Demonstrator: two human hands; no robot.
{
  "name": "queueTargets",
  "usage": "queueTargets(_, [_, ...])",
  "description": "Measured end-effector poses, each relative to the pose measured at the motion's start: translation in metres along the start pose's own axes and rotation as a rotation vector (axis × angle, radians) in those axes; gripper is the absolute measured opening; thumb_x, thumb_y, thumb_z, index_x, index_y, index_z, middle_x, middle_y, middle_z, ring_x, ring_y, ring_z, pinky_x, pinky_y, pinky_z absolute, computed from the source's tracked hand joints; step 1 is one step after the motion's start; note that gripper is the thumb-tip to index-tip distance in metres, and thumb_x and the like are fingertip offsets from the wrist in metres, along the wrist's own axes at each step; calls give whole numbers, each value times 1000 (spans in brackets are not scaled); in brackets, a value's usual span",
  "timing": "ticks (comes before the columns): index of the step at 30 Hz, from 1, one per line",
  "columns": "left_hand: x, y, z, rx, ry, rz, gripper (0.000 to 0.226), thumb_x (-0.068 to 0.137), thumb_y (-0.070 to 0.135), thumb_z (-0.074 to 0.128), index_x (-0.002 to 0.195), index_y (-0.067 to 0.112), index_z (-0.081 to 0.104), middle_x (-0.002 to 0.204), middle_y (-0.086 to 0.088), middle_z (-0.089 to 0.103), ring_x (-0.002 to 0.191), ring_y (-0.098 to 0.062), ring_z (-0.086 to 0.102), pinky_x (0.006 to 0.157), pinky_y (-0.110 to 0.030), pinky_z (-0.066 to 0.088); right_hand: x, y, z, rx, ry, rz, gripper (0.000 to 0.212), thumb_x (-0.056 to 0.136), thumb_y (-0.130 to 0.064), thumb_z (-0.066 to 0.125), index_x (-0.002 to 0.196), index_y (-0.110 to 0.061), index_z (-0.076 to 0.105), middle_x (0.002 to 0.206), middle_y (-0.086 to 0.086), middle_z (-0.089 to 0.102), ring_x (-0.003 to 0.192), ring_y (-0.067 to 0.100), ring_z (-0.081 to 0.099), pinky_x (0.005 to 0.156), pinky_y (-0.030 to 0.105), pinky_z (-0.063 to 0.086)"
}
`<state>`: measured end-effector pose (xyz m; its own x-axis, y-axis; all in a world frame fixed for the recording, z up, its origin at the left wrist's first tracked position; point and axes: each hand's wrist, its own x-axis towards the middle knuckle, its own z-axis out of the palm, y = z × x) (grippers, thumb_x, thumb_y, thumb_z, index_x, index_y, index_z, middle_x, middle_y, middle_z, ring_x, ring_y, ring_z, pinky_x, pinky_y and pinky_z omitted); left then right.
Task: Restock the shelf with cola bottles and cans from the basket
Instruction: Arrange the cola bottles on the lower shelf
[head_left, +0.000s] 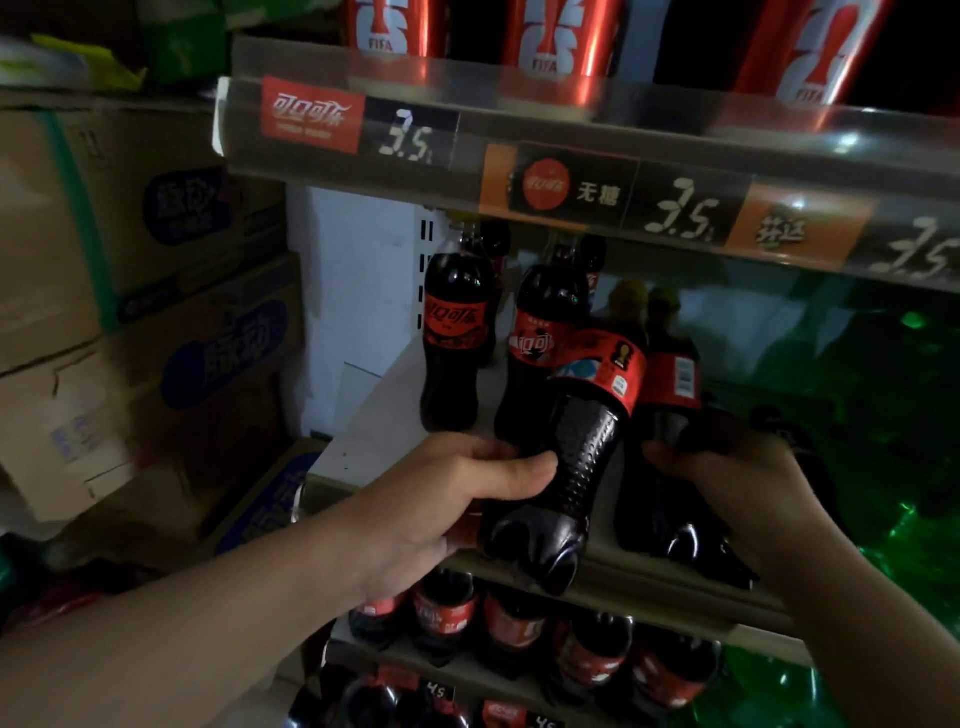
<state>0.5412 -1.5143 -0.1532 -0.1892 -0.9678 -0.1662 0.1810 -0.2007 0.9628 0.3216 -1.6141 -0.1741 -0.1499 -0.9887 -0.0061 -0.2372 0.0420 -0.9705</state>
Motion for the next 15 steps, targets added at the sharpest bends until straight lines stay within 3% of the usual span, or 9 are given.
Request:
queueTargets(2, [3, -4, 0, -11, -8, 33, 30, 67, 24, 70, 93, 9, 76, 95, -9, 74, 88, -20, 72, 75, -28, 56, -13, 4, -7, 17, 4, -66, 34, 74, -5, 80, 105, -12, 69, 91, 10, 75, 83, 28, 72, 83, 48, 57])
queueTargets(7, [20, -11, 7, 78, -15, 71, 28, 69, 20, 76, 97, 16, 74, 102, -3, 74, 99, -18, 69, 92, -34, 50, -30, 10, -19, -73, -17, -211, 34, 79, -11, 76, 110, -20, 64, 90, -5, 73, 78, 6, 70, 66, 21, 51])
queueTargets(15, [62, -28, 11, 230, -3, 129, 44, 86, 0, 64, 123, 22, 57, 118, 4, 67, 114, -11, 60, 100, -28, 46, -31, 9, -24, -293, 6, -303, 45, 75, -23, 81, 114, -25, 59, 98, -11, 69, 92, 11, 66, 79, 31, 51])
